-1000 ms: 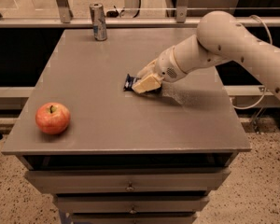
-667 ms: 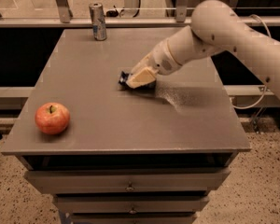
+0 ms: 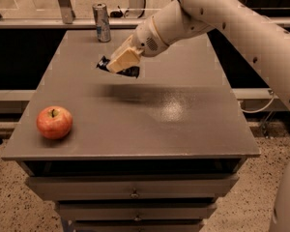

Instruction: Move rxbar blueberry near apple

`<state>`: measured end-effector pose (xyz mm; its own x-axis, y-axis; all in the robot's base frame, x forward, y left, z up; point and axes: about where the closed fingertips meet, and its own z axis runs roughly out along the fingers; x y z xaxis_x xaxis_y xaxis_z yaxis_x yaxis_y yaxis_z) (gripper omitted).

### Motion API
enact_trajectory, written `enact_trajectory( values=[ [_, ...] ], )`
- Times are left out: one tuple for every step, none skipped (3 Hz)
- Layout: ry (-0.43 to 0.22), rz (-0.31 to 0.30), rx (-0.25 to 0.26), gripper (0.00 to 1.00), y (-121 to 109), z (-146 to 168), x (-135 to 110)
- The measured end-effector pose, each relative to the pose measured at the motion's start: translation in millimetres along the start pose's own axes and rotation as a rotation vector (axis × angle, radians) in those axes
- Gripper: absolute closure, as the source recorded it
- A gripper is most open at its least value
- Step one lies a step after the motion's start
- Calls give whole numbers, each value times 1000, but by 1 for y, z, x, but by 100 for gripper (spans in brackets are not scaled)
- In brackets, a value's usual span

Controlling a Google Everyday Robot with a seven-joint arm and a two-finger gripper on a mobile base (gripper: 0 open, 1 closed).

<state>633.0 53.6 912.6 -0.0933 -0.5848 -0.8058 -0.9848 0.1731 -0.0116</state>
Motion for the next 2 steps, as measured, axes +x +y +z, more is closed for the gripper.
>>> enact_trajectory(
  values=[
    [-35, 33, -40, 100, 17, 16, -8],
    [-56, 93, -85, 100, 42, 40, 1]
  ],
)
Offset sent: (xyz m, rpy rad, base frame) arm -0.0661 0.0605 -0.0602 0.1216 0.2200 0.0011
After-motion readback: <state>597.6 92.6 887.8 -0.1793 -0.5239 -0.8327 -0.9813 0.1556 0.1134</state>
